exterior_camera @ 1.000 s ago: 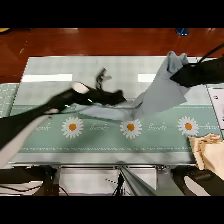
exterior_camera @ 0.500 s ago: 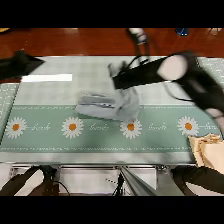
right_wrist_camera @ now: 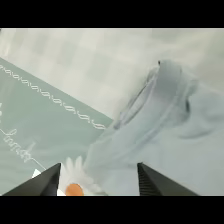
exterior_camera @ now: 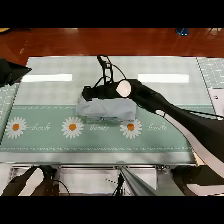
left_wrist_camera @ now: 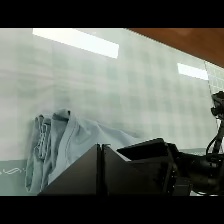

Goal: Fold the shirts.

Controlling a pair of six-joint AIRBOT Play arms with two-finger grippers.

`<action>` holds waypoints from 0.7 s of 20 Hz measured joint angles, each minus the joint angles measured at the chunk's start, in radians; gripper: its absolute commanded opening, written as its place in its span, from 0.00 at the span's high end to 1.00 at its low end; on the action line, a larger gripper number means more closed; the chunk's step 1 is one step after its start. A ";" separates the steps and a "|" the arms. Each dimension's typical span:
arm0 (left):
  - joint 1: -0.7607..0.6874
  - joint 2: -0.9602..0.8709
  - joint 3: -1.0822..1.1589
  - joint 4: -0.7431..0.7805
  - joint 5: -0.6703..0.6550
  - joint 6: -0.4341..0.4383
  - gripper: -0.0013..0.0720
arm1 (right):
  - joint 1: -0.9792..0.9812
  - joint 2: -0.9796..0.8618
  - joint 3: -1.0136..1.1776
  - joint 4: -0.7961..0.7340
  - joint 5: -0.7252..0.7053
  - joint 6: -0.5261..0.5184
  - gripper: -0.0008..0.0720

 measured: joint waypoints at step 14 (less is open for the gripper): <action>-0.004 0.002 -0.032 0.063 -0.001 0.005 0.55 | -0.623 0.231 -0.325 -0.156 0.581 -0.139 0.16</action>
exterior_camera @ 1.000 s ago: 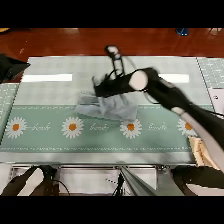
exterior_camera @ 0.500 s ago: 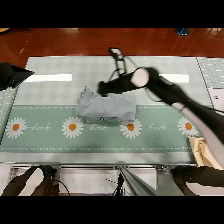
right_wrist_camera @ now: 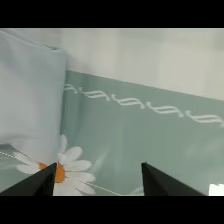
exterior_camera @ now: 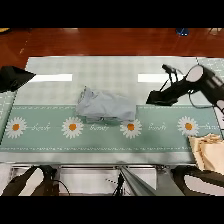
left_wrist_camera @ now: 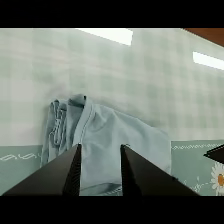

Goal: Fold the shirts.

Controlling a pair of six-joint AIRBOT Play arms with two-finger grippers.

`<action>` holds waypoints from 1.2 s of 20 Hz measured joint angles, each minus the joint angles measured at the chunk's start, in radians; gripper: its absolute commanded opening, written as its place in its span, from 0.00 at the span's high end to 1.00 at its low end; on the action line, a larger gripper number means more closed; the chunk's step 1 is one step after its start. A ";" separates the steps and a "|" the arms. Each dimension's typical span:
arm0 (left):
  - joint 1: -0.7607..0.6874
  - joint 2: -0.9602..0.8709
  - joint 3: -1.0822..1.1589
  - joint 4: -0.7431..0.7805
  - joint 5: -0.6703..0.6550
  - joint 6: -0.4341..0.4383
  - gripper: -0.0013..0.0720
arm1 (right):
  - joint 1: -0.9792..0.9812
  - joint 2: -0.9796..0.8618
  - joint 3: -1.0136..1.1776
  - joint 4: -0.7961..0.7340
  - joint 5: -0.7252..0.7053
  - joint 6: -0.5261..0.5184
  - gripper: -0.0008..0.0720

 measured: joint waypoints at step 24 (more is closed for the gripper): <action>0.000 -0.079 -0.001 0.006 0.108 -0.001 0.55 | -0.396 0.343 0.093 0.085 0.144 -0.058 0.96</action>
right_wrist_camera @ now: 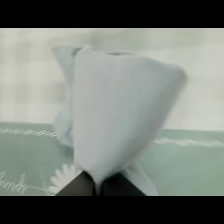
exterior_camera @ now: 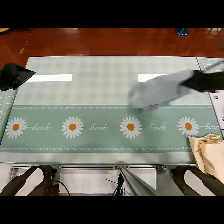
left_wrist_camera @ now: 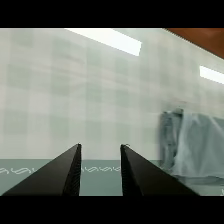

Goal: Fold the shirts.

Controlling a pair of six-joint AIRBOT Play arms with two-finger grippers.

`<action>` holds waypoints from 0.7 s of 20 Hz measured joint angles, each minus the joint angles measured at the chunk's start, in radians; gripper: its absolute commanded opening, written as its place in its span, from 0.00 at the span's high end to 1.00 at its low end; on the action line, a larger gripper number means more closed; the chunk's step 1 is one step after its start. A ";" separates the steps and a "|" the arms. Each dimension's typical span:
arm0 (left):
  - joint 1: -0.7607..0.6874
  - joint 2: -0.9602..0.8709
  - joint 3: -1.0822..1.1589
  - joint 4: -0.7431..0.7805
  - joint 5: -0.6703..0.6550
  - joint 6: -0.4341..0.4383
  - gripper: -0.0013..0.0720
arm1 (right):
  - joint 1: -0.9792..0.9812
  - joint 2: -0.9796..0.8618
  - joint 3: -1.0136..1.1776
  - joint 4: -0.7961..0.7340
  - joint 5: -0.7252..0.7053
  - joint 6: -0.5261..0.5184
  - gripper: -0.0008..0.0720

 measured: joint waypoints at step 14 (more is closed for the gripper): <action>0.001 -0.074 0.000 0.021 0.240 0.001 0.55 | -0.865 0.207 0.037 -0.476 0.452 0.031 0.96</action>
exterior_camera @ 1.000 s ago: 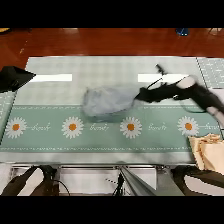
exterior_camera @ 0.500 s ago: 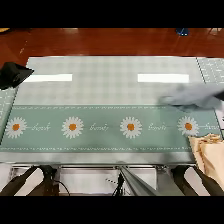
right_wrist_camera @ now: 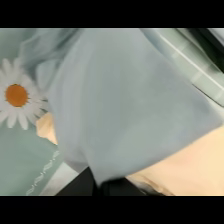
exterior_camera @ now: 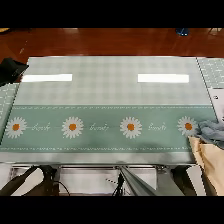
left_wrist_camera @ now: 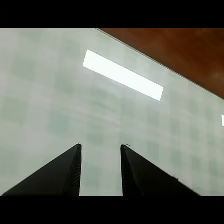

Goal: Fold the shirts.

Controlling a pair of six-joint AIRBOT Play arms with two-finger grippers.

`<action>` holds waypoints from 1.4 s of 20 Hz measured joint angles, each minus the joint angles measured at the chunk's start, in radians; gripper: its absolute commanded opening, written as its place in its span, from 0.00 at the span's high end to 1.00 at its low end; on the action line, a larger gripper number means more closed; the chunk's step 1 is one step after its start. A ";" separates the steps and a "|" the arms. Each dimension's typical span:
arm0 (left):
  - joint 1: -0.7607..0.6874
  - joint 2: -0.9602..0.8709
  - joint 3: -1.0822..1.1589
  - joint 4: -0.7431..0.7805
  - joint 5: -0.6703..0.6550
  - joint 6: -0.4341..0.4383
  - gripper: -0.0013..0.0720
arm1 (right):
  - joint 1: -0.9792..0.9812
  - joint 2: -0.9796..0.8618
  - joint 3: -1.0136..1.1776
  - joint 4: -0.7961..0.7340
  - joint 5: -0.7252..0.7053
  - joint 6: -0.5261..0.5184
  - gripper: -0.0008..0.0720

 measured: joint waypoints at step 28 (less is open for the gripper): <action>-0.273 -0.111 0.170 0.255 -0.129 0.040 0.13 | 0.404 -0.018 -0.076 0.387 -0.409 -0.347 0.22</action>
